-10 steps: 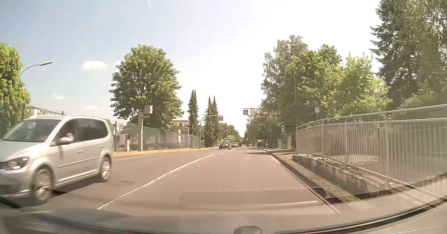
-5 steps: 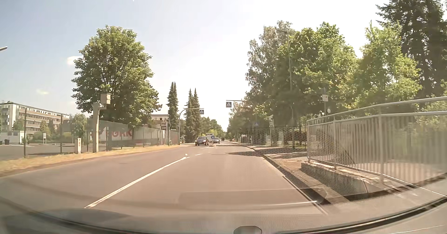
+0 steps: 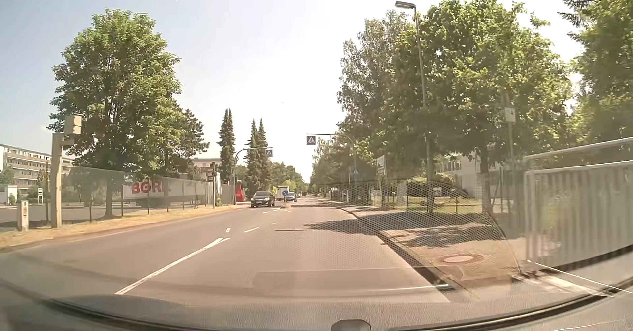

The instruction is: Follow the waypoints while adhering to traffic rules and regulations

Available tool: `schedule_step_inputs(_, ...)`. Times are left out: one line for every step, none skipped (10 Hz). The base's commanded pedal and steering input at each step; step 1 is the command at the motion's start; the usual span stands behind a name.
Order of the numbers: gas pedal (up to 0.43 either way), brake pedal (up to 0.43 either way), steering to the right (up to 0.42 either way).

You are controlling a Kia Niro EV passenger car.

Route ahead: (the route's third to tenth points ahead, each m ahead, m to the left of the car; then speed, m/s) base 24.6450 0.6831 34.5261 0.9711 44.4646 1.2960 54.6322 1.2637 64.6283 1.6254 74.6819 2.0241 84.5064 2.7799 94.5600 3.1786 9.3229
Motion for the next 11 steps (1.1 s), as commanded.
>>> schedule_step_inputs(0.169, 0.000, 0.007)
schedule_step_inputs(0.169, 0.000, 0.007)
schedule_step_inputs(0.157, 0.000, 0.006)
schedule_step_inputs(0.157, 0.000, 0.005)
schedule_step_inputs(0.150, 0.000, 0.004)
schedule_step_inputs(0.138, 0.000, -0.001)
schedule_step_inputs(0.138, 0.000, -0.003)
schedule_step_inputs(0.138, 0.000, -0.004)
schedule_step_inputs(0.138, 0.000, -0.004)
schedule_step_inputs(0.138, 0.000, -0.004)
schedule_step_inputs(0.138, 0.000, -0.004)
